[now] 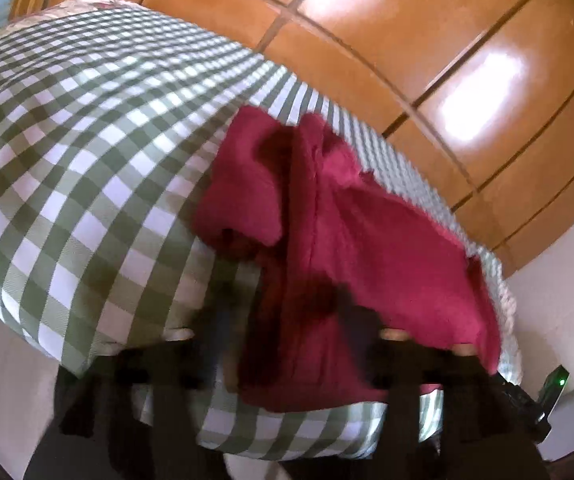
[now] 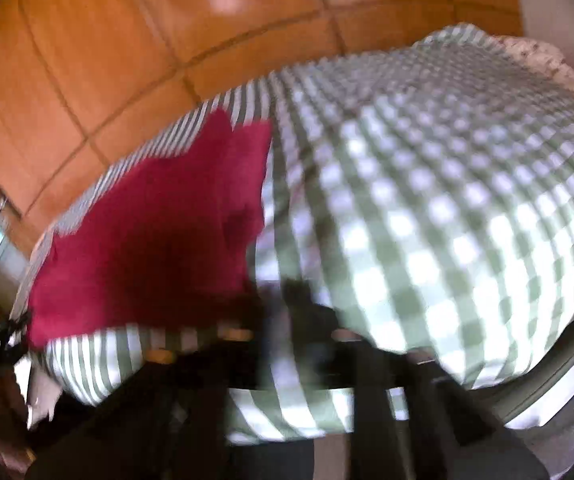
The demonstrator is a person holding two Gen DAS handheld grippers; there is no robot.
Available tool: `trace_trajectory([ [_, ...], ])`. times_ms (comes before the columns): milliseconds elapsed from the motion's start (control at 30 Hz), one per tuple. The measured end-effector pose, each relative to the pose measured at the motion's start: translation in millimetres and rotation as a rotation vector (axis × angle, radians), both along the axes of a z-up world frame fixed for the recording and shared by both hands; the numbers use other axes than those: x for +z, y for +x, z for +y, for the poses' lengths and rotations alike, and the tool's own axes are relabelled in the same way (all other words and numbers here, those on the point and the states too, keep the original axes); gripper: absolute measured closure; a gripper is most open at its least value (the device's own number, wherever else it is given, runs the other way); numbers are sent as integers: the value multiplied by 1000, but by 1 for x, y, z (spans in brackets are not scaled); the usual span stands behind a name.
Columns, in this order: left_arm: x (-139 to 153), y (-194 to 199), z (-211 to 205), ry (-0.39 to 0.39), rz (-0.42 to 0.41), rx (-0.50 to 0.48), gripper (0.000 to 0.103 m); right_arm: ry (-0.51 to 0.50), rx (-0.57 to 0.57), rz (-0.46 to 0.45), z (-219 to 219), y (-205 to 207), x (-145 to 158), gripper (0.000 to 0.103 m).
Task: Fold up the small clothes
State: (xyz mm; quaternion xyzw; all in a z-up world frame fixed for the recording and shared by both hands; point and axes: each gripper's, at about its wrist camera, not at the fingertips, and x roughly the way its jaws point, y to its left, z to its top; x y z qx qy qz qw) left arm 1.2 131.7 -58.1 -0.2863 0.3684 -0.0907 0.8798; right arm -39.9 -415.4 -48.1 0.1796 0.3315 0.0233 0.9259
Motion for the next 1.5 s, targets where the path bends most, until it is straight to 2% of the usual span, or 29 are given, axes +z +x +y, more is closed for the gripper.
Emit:
trace_trajectory([
  [33,5,-2,1,3,-20,25,17,-27,16,-48,7,2,11,43],
  [100,11,-3,0,42,-43,49,15,-79,59,-120,27,8,29,42],
  [167,14,5,-2,96,-26,66,15,-118,88,-160,46,21,38,21],
  [233,11,13,1,87,8,87,15,-147,122,-178,68,36,40,18],
  [300,6,21,6,52,49,104,15,-201,138,-181,89,50,37,14],
  [333,5,25,9,43,51,109,14,-233,133,-181,97,57,35,7],
  [400,6,29,9,42,41,110,11,-302,125,-184,111,65,30,4],
  [533,4,40,7,25,42,110,4,-355,142,-179,130,77,22,2],
  [633,3,47,3,12,39,92,4,-534,143,-67,150,95,-6,2],
  [667,3,48,3,-17,35,72,4,-537,157,-55,150,99,-18,2],
  [733,3,50,3,-73,36,56,6,-451,138,-79,139,96,-22,2],
  [767,2,52,3,-76,43,58,8,-425,137,-73,135,97,-23,2],
  [867,-2,54,5,-89,50,77,15,-435,131,-85,135,94,-24,2],
  [1200,-7,54,6,-139,43,117,16,-443,105,-129,139,87,-23,2],
  [1233,-6,56,6,-134,51,122,28,-443,105,-131,139,87,-23,2],
  [1267,-8,59,5,-125,70,129,45,-442,104,-132,139,87,-23,2],
  [1367,-10,64,6,-139,88,124,61,-442,101,-139,139,85,-23,2],
  [1500,-6,64,3,-151,82,122,69,-442,99,-142,139,85,-24,2],
])
